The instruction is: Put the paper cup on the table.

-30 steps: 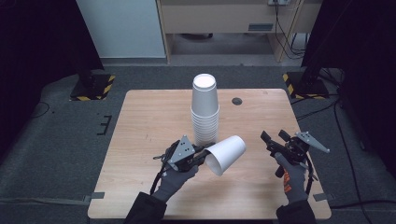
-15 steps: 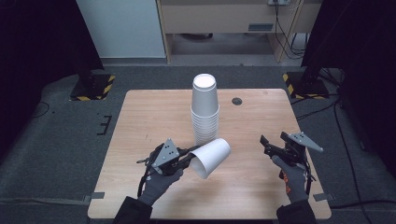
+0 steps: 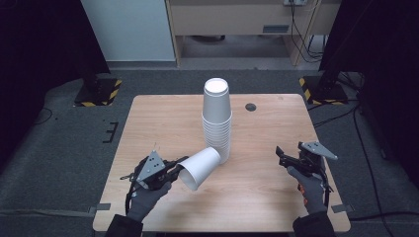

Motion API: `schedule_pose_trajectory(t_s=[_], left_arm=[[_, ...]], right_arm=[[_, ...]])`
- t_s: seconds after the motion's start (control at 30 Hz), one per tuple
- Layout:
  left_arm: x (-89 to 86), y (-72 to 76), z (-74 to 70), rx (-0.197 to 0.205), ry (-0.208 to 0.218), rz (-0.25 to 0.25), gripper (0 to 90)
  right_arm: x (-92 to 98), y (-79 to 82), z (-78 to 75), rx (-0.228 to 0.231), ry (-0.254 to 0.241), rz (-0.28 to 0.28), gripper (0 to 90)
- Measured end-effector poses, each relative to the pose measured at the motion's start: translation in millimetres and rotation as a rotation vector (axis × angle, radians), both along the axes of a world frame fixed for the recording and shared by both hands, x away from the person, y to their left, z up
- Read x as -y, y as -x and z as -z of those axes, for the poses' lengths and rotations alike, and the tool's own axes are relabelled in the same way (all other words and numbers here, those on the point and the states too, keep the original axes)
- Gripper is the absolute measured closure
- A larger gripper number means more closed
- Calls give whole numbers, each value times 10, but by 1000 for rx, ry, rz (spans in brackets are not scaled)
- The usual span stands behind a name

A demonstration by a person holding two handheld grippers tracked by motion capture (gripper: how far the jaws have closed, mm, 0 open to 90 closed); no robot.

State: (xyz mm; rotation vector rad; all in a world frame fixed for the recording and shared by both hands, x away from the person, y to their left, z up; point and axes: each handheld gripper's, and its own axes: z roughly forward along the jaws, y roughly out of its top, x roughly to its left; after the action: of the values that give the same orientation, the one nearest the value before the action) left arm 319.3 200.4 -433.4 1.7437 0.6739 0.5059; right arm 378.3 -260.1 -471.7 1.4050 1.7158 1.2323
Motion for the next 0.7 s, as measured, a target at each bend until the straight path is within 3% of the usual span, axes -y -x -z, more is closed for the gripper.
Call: schedule_pose_trajectory(t_s=[0.47, 0.7], left_arm=[[-512, 13, 44, -57, -11, -158, 858], [-800, -80, 27, -138, -81, -258, 858]], right_arm=[[-21, -33, 158, -81, 124, -18, 107], [-52, -56, 262, -120, 210, -34, 104]])
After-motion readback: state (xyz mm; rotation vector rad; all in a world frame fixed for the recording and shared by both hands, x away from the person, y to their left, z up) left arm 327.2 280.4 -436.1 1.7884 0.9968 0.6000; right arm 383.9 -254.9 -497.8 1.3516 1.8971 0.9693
